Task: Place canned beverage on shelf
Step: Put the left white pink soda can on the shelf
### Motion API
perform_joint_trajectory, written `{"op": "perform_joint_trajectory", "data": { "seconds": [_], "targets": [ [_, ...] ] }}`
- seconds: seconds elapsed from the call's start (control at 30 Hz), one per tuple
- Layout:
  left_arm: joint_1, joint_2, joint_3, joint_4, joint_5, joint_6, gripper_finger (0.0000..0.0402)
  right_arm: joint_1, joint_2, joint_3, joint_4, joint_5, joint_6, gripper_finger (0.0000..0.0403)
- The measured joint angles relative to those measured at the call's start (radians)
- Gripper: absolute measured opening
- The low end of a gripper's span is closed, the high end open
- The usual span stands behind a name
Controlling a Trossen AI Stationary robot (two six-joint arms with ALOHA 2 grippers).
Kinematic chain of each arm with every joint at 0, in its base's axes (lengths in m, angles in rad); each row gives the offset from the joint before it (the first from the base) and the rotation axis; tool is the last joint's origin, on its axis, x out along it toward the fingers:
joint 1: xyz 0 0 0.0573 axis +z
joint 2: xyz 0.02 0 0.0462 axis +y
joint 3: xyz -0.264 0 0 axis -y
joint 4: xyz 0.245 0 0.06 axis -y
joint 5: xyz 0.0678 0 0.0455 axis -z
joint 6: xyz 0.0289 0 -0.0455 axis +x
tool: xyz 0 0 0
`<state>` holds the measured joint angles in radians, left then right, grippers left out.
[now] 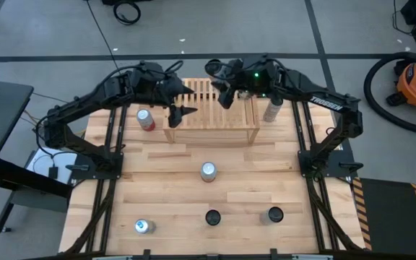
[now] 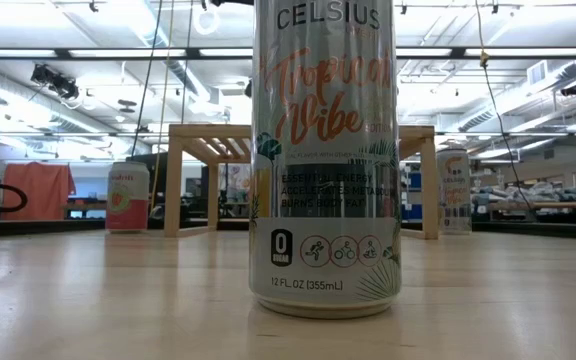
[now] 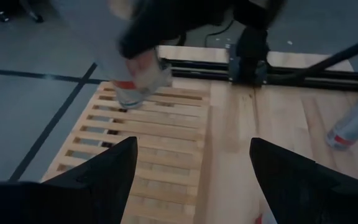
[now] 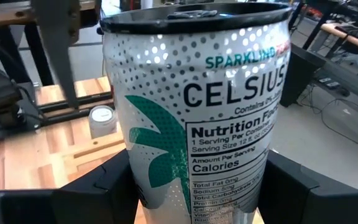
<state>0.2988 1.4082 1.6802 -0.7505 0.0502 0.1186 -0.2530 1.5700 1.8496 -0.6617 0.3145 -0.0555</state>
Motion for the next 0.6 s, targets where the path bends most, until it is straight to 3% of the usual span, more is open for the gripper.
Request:
{"op": "perform_joint_trajectory", "data": {
  "seconds": [0.4,0.6],
  "targets": [
    [-0.029,-0.009,-0.001,-0.025,0.000,-0.002,0.0314,-0.024,-0.128,-0.055,-0.046,-0.004,-0.036,0.0252],
    [-0.029,-0.009,-0.001,-0.007,0.000,-0.002,0.0314,-0.069,-0.266,-0.254,0.096,-0.169,-0.046,0.0252]
  ]
}}
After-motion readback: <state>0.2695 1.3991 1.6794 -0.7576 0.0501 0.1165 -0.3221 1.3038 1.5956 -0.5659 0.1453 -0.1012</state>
